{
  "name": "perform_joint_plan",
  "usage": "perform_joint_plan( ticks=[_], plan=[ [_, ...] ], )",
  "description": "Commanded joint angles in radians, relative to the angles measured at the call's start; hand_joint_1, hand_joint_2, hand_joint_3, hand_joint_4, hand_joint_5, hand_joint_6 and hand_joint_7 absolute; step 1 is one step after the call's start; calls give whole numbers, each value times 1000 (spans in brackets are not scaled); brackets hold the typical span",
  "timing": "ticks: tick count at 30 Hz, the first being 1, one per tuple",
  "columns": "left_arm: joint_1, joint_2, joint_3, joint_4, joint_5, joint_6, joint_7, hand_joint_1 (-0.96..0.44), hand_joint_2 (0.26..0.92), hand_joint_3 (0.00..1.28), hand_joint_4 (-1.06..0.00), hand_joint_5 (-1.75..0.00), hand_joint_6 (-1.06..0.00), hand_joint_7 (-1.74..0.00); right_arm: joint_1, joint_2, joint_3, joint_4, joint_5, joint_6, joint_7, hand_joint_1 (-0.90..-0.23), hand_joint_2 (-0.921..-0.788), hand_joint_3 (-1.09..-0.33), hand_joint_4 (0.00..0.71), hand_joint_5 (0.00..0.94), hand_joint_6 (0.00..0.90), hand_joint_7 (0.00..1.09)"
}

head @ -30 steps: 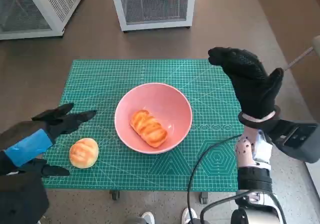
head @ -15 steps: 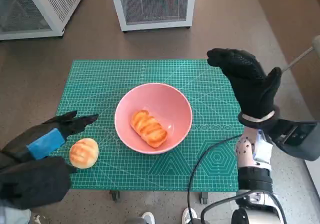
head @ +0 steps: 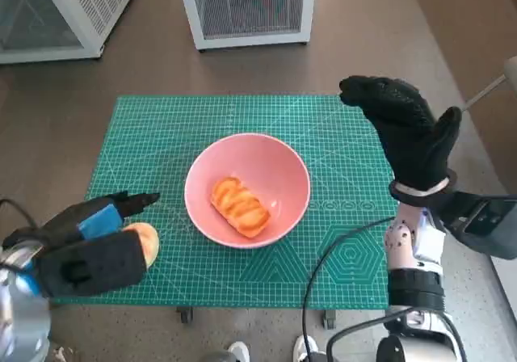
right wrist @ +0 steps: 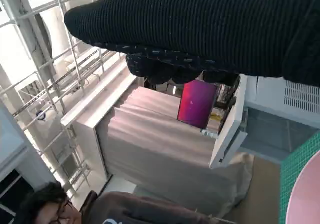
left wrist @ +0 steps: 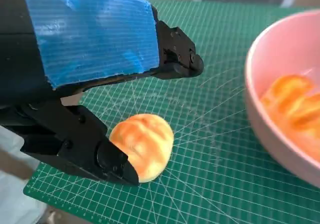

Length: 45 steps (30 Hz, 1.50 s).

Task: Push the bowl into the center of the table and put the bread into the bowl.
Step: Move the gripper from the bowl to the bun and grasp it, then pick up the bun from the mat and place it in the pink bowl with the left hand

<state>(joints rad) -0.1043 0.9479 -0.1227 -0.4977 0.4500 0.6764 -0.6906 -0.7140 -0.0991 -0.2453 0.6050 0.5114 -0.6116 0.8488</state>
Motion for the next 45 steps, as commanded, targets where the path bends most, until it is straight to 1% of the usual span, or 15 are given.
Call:
perform_joint_plan(
  ticks=[1, 8, 12, 14, 18, 19, 20, 21, 22, 24, 25, 29, 37, 41, 45],
  plan=[
    [-40, -20, -62, 70, 40, -5, -1, -2, 742, 13, -245, -21, -381, -22, 13, -4, -2, -1, 4, 10, 4, -557, -921, -597, 245, 0, 354, 1],
    [-64, -26, -129, 133, 87, -10, -13, -13, 761, 21, -310, -29, -437, -35, 16, -5, -2, -7, 0, 5, 2, -557, -921, -599, 240, 0, 352, 0],
    [-80, -40, -163, 188, 111, -26, -2, -20, 779, 24, -394, -29, -524, -43, 18, -3, 0, -9, -2, 2, 1, -557, -921, -599, 238, 0, 352, 0],
    [-83, -45, -175, 212, 124, -39, 4, -14, 802, 30, -546, -63, -618, -64, 20, -2, 1, -10, -3, 1, 0, -558, -921, -599, 237, 0, 351, 0],
    [-78, -51, -174, 228, 143, -56, 12, 7, 834, 38, -733, -117, -739, -106, 20, -2, 1, -9, -2, 3, 2, -560, -921, -598, 237, 0, 351, 0],
    [-76, -52, -172, 228, 146, -60, 13, 5, 865, 69, -703, -502, -665, -524, 19, -3, 1, -9, -2, 4, 2, -561, -921, -598, 237, 0, 351, 0],
    [-73, -52, -167, 223, 149, -63, 13, 4, 877, 86, -686, -648, -631, -680, 19, -3, 0, -8, -1, 5, 3, -562, -921, -598, 237, 0, 351, 0],
    [-70, -53, -164, 219, 151, -65, 13, 3, 893, 100, -670, -861, -596, -878, 18, -4, 0, -8, 0, 6, 3, -563, -921, -598, 237, 0, 351, 0],
    [-67, -53, -160, 215, 153, -67, 14, 2, 903, 110, -661, -997, -574, -1005, 18, -4, 0, -8, 0, 6, 3, -563, -921, -597, 237, 0, 351, 0],
    [-62, -55, -151, 213, 153, -76, 19, 2, 911, 107, -663, -1118, -571, -1087, 18, -5, -1, -8, 1, 7, 4, -564, -921, -597, 237, 0, 351, 0],
    [-59, -56, -147, 213, 153, -80, 23, 1, 912, 100, -673, -1156, -585, -1102, 18, -5, -1, -8, 1, 8, 4, -564, -921, -597, 237, 0, 351, 0],
    [-45, -53, -124, 200, 149, -98, 32, 1, 913, 87, -680, -1207, -619, -1122, 20, -3, 1, -11, -1, 10, 1, -565, -921, -596, 237, 0, 350, 0],
    [-23, -44, -46, 143, 127, -140, 36, 2, 912, 82, -666, -1217, -650, -1125, 24, 1, 3, -9, -2, 8, 1, -567, -921, -584, 241, 2, 350, 0],
    [-20, -44, 20, 99, 103, -150, 30, 2, 911, 80, -661, -1210, -660, -1129, 25, 0, 2, -9, -1, 10, 2, -567, -921, -582, 243, 3, 351, 1],
    [-28, -49, 78, 57, 83, -155, 28, 2, 910, 80, -669, -1162, -655, -1173, 25, -2, 1, -7, 2, 14, 3, -566, -921, -582, 243, 3, 351, 1]
  ],
)
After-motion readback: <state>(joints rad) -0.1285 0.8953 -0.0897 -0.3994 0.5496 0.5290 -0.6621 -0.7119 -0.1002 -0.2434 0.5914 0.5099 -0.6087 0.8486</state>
